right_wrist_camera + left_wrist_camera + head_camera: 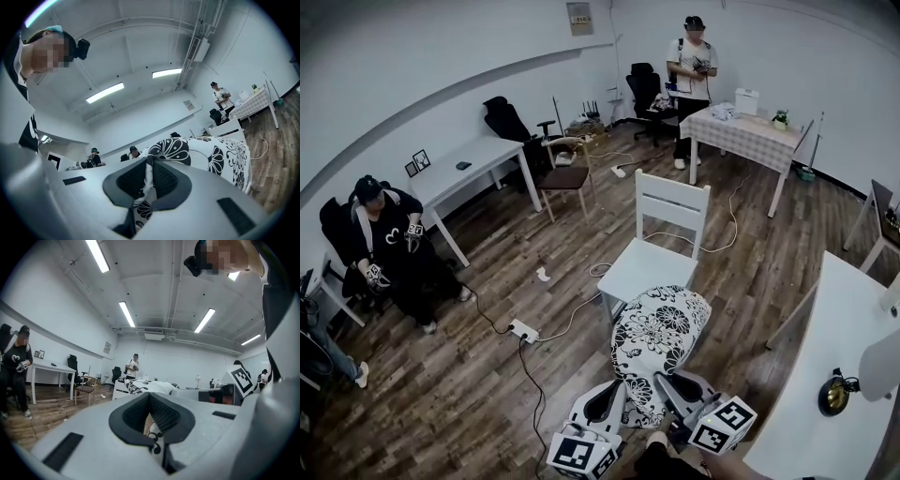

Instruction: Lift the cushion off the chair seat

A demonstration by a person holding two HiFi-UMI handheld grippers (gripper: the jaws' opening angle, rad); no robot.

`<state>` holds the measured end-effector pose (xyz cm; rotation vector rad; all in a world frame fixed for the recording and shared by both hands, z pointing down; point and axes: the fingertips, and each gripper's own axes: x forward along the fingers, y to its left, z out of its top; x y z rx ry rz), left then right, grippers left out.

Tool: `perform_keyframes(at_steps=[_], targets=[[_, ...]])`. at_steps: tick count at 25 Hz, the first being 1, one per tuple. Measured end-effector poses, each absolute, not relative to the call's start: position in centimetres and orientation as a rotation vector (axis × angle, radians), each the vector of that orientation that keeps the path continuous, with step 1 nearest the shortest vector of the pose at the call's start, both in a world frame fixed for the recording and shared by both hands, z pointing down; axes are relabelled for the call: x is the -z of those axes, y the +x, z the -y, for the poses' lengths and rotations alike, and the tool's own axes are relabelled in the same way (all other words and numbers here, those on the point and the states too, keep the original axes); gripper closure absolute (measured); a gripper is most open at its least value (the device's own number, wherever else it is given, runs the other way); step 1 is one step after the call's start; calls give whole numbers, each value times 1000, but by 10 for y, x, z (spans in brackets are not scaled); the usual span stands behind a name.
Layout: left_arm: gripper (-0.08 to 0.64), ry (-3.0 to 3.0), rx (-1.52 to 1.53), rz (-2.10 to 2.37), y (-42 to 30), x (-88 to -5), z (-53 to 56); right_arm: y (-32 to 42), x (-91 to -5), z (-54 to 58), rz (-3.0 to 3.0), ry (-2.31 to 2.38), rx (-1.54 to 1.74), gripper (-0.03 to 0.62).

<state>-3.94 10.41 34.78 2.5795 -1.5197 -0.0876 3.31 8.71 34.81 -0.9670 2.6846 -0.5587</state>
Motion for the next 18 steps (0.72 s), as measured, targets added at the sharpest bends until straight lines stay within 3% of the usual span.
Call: perform_keyframes(at_steps=[18], targets=[[558, 2590, 93, 1558, -78, -335, -283, -6, -332, -267, -2705, -900, 483, 555]])
